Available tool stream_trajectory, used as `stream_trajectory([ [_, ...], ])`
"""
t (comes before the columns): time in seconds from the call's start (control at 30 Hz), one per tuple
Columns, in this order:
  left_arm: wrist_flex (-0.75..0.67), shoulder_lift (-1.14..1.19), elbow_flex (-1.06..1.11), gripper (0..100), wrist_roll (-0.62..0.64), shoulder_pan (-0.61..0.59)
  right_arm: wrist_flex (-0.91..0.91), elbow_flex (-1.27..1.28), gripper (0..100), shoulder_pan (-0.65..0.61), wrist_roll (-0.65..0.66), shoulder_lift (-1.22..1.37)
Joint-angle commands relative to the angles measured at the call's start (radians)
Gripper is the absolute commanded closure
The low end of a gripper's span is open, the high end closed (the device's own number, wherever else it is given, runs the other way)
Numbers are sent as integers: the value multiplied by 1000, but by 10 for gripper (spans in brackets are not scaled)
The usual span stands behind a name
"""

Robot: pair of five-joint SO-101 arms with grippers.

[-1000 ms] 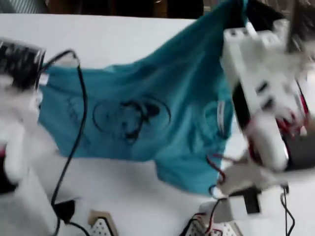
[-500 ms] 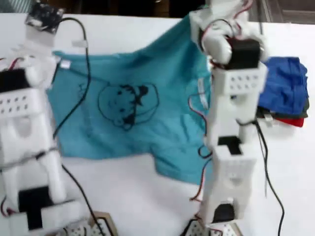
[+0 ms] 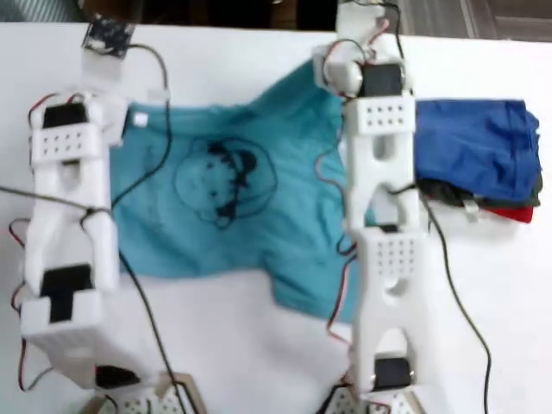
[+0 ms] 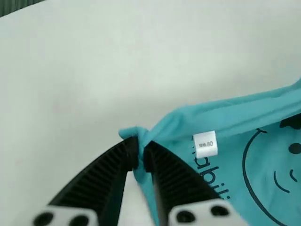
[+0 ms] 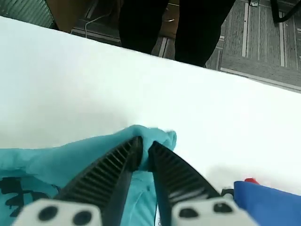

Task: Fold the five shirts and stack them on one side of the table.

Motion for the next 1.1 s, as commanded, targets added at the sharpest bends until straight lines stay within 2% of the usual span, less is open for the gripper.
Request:
stream_trajectory([
  [0.0,6,52,-61,973,5,6,-25,-15,979,-1,-5,27],
  [0.3,129,255,-150,974,5,6,33,-15,979,1,-6,153],
  [0.53,226,290,-243,974,5,6,53,-41,979,8,-8,142],
  [0.83,450,288,-357,974,2,2,346,-213,979,7,0,84],
  [1.07,597,224,-340,973,-2,0,447,-284,979,1,40,76],
])
